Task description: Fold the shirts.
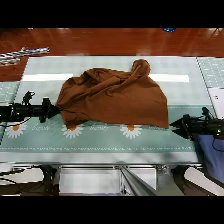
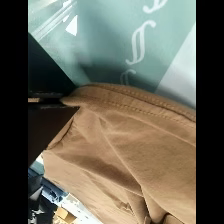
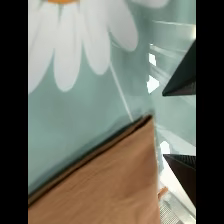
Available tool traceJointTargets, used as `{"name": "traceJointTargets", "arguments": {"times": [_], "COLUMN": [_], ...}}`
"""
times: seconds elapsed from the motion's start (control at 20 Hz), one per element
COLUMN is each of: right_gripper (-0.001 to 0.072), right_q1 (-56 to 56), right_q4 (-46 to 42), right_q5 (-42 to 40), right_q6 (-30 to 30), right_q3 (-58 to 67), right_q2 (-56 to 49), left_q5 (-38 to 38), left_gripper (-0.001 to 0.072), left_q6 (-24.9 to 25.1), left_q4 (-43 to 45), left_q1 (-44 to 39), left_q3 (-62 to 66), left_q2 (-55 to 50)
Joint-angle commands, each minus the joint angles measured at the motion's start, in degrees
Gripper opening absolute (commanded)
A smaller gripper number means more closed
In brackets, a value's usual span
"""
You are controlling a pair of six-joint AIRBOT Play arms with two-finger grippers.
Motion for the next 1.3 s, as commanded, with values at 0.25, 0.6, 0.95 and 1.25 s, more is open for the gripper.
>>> {"name": "traceJointTargets", "arguments": {"times": [0.25, 0.6, 0.95, 1.25], "right_gripper": [0.0325, 0.0027, 0.0027, 0.0027], "right_q1": [19.1, 23.7, 23.1, 23.1], "right_q4": [2.1, 1.5, -1.7, -9.7], "right_q5": [-9.9, -0.1, 1.7, 2.7], "right_q6": [5.6, 2.8, 8.0, 10.6], "right_q3": [10.4, 31.5, 76.7, 93.8], "right_q2": [-9.1, -6.1, 0.5, 9.2], "left_q5": [-0.2, -4.6, -0.2, 0.6], "left_gripper": [0.0018, 0.0017, 0.0017, 0.0017], "left_q6": [0.0, 2.4, 3.3, -4.2], "left_q4": [0.0, -7.1, -19.2, -7.4], "left_q1": [0.0, 0.2, 0.2, 0.2], "left_q3": [0.0, 8.6, 43.4, 70.7], "left_q2": [0.0, 5.1, 19.7, 27.0]}}
